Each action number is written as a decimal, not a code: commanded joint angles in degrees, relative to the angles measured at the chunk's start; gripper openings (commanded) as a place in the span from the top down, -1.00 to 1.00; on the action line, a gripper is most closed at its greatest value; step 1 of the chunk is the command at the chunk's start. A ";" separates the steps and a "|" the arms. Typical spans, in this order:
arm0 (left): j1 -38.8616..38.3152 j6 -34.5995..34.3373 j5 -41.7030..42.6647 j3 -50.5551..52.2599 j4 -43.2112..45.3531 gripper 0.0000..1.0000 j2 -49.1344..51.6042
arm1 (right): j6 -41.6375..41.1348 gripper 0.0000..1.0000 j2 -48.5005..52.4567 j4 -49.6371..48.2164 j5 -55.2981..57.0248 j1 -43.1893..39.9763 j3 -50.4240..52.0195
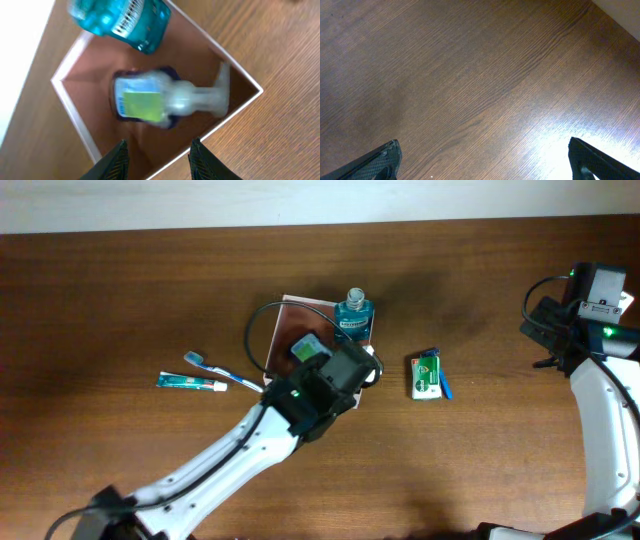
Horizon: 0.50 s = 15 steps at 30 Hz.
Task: Pack container
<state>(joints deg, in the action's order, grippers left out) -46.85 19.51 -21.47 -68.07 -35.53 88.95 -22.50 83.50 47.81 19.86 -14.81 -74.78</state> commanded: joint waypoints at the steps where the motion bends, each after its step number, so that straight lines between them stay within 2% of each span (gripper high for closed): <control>1: 0.15 -0.59 -0.37 0.26 0.98 0.18 -1.81 | -0.48 -0.97 -1.49 0.00 0.09 -0.22 -0.55; 7: 0.15 -0.59 1.11 0.26 1.25 0.15 -1.79 | -0.50 -0.97 -1.49 0.00 0.09 -0.22 -0.55; 9: 0.22 -1.03 1.11 0.26 1.64 0.08 -1.79 | -0.50 -0.98 -1.49 0.00 0.09 -0.22 -0.55; 15: 4.85 -10.10 0.70 0.26 4.59 0.07 -1.88 | -0.50 -0.97 -1.49 0.00 0.09 -0.22 -0.55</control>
<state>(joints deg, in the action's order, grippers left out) -45.32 16.03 -20.95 -68.07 -31.99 88.05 -22.50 83.50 47.83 19.86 -14.81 -74.78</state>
